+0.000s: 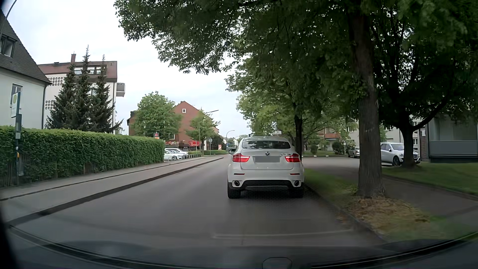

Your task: Follow the waypoints while adhering to traffic rules and regulations

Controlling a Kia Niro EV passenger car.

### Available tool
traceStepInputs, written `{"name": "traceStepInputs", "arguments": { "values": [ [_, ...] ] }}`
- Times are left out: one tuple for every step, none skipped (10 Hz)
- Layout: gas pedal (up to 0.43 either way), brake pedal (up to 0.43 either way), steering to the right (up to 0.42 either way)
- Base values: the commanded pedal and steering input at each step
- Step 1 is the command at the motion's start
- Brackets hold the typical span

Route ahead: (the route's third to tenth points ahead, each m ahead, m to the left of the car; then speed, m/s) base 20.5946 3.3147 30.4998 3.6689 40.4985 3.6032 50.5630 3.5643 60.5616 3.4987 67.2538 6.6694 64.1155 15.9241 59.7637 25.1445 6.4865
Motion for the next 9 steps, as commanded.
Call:
{"name": "traceStepInputs", "arguments": {
  "values": [
    [0.087,0.0,-0.004],
    [0.087,0.0,-0.004],
    [0.079,0.0,-0.005],
    [0.079,0.0,-0.005],
    [0.067,0.0,-0.005],
    [0.067,0.0,-0.005],
    [0.059,0.0,-0.005],
    [0.059,0.0,-0.005],
    [0.059,0.0,-0.005]
  ]
}}
